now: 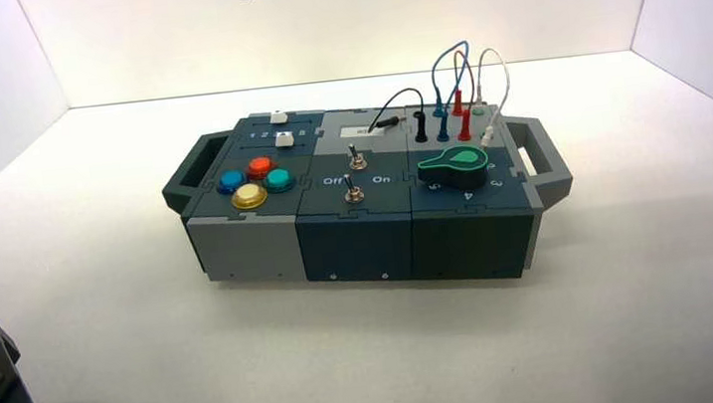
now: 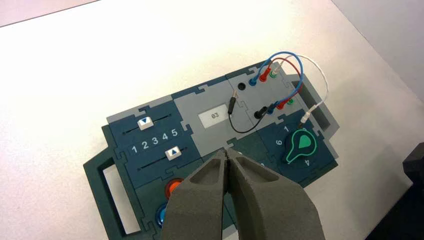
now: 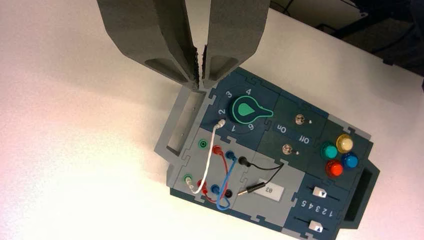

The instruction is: Turn the knob to position 3.

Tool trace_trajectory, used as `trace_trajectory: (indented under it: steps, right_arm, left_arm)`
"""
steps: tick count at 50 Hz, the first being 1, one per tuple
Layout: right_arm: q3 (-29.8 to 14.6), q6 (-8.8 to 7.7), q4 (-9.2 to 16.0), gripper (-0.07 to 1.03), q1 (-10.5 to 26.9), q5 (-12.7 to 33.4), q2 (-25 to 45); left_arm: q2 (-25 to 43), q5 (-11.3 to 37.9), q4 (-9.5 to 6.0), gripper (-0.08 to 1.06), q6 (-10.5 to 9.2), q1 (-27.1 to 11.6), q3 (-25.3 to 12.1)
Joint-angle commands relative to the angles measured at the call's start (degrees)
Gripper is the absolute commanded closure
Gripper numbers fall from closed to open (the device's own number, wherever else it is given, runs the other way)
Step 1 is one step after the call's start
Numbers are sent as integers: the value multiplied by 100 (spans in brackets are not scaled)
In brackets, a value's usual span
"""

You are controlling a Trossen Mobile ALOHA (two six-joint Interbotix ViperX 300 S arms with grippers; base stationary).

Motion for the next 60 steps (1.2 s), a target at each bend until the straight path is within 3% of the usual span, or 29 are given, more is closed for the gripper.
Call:
trace_trajectory:
  steps: [1, 17, 23, 39, 60]
  right_arm:
    - [-132, -9, -9, 92, 9, -18, -18]
    - [-185, -9, 35, 92, 26, -9, -9]
    - [-272, -18, 44, 93, 229, 44, 105]
    - [-668, 88, 97, 98, 1116, -202, 1090]
    - [-729, 141, 563, 98, 1538, -747, 2505]
  left_arm:
    - [-53, -26, -18, 101, -9, 26, -79]
    - [-35, -26, -18, 101, -26, 26, -88]
    - [-9, -26, -18, 101, -35, 26, -105]
    - [-79, -26, -35, 101, -26, 26, -149]
    - [-158, 193, -44, 101, -18, 26, -237]
